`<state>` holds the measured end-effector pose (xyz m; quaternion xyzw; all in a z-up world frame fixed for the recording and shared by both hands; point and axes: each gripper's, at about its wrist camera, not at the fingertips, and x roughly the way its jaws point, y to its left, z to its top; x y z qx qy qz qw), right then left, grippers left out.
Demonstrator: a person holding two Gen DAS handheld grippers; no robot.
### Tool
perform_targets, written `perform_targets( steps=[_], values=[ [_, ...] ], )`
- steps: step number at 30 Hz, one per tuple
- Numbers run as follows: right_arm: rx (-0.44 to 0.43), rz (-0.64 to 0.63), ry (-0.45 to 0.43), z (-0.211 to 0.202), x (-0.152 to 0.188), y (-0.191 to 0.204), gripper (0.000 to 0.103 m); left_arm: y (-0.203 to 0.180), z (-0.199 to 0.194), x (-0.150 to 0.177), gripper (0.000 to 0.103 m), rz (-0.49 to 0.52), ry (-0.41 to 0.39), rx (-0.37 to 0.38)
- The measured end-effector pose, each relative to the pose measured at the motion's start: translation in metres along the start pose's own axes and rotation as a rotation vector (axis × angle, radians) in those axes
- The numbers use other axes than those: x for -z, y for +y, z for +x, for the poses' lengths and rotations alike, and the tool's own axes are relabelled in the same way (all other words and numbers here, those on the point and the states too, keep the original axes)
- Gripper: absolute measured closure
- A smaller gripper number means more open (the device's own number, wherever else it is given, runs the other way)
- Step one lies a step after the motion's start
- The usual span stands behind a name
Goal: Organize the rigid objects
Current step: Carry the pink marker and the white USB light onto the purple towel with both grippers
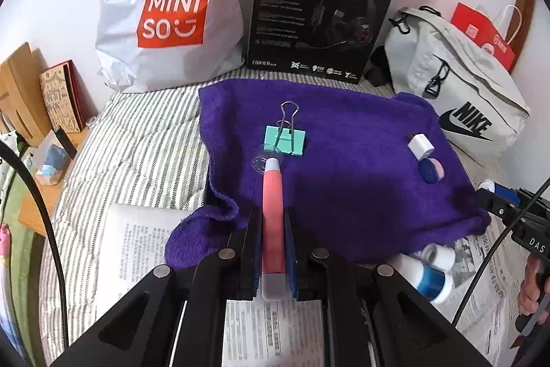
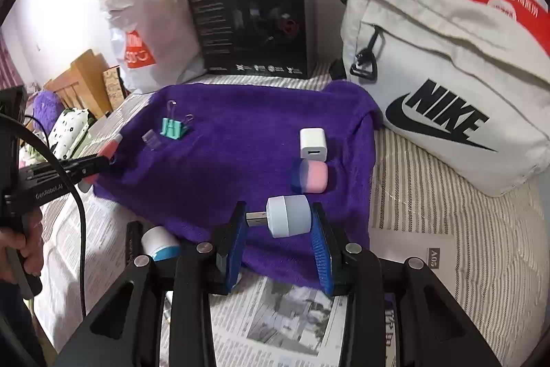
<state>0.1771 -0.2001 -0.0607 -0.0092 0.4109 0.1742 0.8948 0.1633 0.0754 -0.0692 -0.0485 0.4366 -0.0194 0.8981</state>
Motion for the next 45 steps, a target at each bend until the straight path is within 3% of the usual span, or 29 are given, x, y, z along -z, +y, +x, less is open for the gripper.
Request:
perform_targets(
  steps=[8, 23, 38, 43, 45],
  values=[
    [0.005, 0.008, 0.049, 0.030, -0.002, -0.004, 0.067, 0.006, 0.022, -0.008, 0.091, -0.027, 0.025, -0.012],
    [0.027, 0.018, 0.117, 0.064, 0.002, -0.009, 0.067, -0.001, 0.058, -0.015, 0.091, -0.029, 0.087, -0.099],
    [0.053, -0.046, 0.115, 0.071, 0.004, -0.001, 0.065, -0.009, 0.064, -0.010, 0.090, 0.007, 0.091, -0.121],
    [0.021, -0.041, 0.122, 0.071, 0.003, 0.000, 0.057, -0.010, 0.058, -0.006, 0.076, 0.005, 0.098, -0.072],
    [0.001, -0.024, 0.125, 0.069, 0.003, -0.001, 0.051, -0.011, 0.054, -0.004, 0.075, 0.005, 0.088, -0.067]
  ],
)
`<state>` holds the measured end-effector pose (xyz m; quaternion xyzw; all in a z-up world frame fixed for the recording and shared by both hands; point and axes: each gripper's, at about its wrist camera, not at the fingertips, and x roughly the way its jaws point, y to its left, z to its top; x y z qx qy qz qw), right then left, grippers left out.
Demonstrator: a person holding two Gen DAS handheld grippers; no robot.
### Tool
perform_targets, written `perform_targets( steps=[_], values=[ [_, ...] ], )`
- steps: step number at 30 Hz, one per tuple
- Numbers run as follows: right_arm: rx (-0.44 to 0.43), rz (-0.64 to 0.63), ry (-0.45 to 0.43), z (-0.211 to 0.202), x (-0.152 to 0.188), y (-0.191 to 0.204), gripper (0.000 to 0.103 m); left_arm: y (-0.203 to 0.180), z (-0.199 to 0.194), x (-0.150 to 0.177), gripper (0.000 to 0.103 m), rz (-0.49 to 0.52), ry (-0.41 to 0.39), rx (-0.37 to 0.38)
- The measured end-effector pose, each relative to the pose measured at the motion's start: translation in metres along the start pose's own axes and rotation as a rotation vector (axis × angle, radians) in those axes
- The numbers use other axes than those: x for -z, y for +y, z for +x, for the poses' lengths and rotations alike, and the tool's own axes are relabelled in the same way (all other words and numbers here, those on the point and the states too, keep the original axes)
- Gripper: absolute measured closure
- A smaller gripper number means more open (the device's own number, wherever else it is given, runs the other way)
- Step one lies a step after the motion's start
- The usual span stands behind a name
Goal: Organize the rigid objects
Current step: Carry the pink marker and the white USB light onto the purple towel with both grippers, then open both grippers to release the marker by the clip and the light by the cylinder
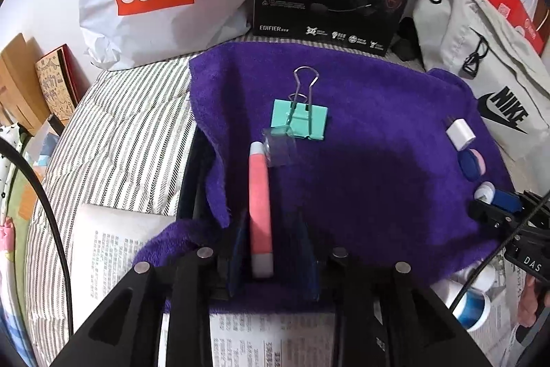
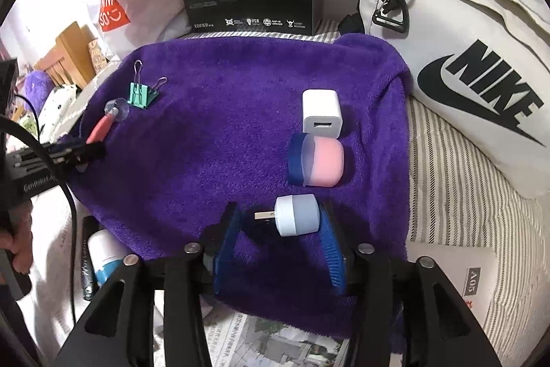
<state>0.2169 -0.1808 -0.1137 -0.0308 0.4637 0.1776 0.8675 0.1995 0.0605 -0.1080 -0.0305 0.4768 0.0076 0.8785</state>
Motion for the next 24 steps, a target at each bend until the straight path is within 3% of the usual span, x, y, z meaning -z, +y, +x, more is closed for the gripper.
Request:
perform_targets(
  steps=[3, 7, 13, 17, 24],
  values=[
    [-0.022, 0.025, -0.004, -0.006, 0.002, -0.001, 0.045, -0.001, -0.008, 0.003, 0.074, 0.004, -0.001, 0.009],
    [-0.015, 0.044, -0.015, -0.018, 0.007, -0.003, 0.044, -0.002, -0.023, 0.009, 0.074, 0.002, -0.011, 0.023],
    [0.008, 0.048, -0.093, -0.051, 0.030, -0.003, 0.044, -0.009, -0.055, 0.027, 0.069, 0.037, -0.061, 0.013],
    [0.051, 0.031, -0.154, -0.073, 0.057, 0.000, 0.041, -0.013, -0.069, 0.043, 0.069, 0.042, -0.054, 0.047],
    [0.051, 0.022, -0.166, -0.073, 0.093, 0.006, 0.041, -0.029, -0.058, 0.060, 0.069, 0.040, -0.016, 0.059]
  ],
)
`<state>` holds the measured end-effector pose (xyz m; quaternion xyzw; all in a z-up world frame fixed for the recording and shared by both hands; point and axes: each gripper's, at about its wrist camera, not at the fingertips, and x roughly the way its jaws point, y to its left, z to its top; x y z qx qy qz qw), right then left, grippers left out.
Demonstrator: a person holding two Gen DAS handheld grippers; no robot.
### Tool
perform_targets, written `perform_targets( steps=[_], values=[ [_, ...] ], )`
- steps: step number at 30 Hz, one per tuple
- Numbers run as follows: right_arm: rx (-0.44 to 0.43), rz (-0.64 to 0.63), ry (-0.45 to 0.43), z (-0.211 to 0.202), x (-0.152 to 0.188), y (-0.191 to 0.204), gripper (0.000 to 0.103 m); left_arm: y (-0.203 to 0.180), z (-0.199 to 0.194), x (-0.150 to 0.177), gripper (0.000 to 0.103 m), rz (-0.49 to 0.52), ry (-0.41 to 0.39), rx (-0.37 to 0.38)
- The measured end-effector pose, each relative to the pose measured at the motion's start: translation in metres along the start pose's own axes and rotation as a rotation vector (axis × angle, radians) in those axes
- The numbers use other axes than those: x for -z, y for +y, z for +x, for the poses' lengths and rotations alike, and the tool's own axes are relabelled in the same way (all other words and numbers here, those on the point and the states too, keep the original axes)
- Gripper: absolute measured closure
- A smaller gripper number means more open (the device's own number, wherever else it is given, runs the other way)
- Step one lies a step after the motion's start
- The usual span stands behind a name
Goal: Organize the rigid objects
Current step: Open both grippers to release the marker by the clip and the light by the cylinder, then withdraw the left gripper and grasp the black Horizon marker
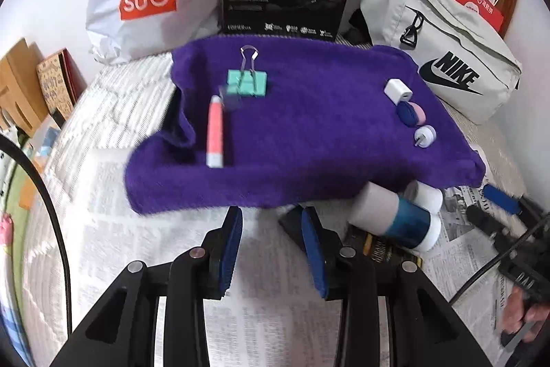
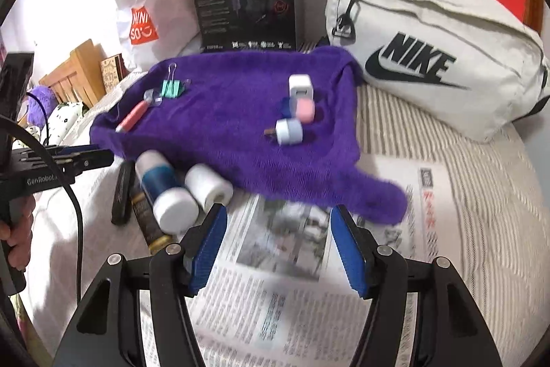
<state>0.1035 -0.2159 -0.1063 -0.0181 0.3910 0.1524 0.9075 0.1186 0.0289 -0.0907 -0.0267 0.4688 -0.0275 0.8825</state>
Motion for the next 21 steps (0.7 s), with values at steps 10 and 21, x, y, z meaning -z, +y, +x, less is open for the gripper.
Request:
perform_targets(
  steps=[10, 21],
  values=[
    [-0.014, 0.011, 0.041, 0.018, 0.020, -0.001, 0.031, -0.017, 0.015, 0.009, 0.069, 0.005, 0.029, 0.010],
    [0.017, -0.080, 0.085, 0.029, 0.022, 0.016, 0.008, -0.030, 0.022, 0.014, 0.065, 0.051, 0.035, -0.033]
  ],
)
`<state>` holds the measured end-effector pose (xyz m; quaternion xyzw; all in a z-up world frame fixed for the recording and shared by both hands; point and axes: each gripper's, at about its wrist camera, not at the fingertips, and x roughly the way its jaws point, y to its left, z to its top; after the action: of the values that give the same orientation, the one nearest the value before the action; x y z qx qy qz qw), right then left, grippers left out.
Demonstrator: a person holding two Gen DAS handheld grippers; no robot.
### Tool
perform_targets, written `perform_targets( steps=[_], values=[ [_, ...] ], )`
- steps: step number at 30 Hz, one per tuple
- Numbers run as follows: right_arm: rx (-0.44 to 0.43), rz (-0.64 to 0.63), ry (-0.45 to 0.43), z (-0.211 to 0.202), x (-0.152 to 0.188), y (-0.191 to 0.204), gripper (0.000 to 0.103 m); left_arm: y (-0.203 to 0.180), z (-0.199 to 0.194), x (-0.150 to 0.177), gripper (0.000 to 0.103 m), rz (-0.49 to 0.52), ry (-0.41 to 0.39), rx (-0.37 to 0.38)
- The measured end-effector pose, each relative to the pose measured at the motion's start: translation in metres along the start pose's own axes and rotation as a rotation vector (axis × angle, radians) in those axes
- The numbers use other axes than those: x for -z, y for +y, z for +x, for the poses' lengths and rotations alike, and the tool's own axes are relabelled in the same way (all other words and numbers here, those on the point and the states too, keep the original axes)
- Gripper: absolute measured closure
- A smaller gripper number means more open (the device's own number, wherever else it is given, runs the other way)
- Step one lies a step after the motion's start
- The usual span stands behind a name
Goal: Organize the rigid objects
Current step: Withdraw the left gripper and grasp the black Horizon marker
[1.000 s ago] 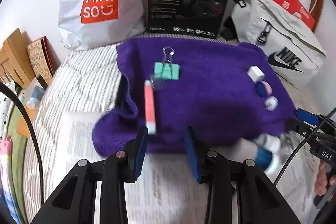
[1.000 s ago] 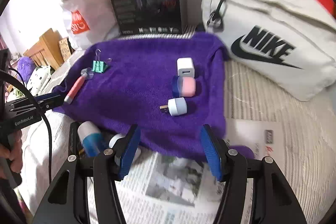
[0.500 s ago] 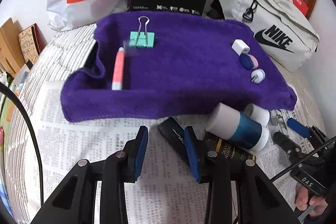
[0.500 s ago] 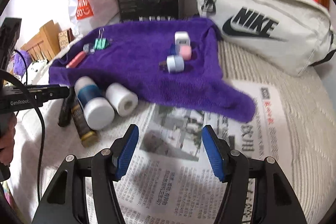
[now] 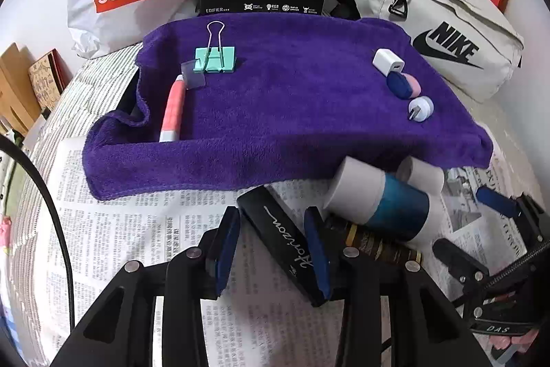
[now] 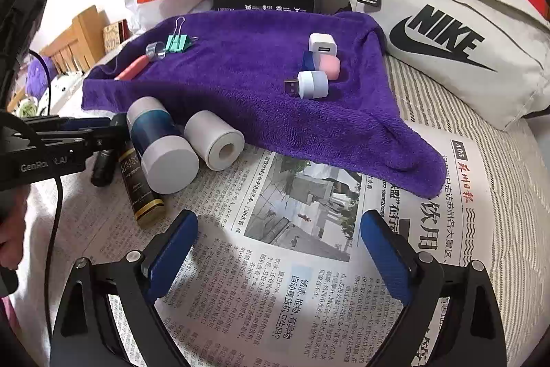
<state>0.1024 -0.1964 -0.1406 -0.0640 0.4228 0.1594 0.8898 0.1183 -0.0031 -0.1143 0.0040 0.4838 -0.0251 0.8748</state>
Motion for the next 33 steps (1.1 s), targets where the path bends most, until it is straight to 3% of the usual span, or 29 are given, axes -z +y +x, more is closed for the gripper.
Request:
perform_targets(
  steps=[5, 10, 13, 15, 19, 33],
  values=[
    [-0.001, 0.000, 0.000, 0.000, 0.000, 0.000, 0.008, 0.017, -0.006, 0.010, 0.059, 0.015, 0.003, -0.052],
    [-0.002, 0.000, 0.000, 0.000, 0.000, 0.000, 0.007, 0.032, -0.011, 0.018, 0.059, 0.006, -0.017, -0.039],
    [-0.002, -0.001, 0.001, 0.000, 0.000, 0.000, 0.007, 0.029, -0.012, 0.021, 0.064, 0.045, -0.032, -0.041],
    [-0.003, 0.000, 0.001, 0.000, 0.000, 0.000, 0.007, 0.026, -0.012, 0.021, 0.073, 0.070, -0.037, -0.016],
    [-0.003, 0.000, 0.001, 0.000, 0.000, 0.000, 0.007, 0.022, -0.013, 0.021, 0.081, 0.123, -0.041, 0.004],
    [-0.003, 0.000, 0.002, 0.000, 0.000, 0.000, 0.007, 0.019, -0.011, 0.017, 0.081, 0.147, -0.045, 0.040]
  ],
)
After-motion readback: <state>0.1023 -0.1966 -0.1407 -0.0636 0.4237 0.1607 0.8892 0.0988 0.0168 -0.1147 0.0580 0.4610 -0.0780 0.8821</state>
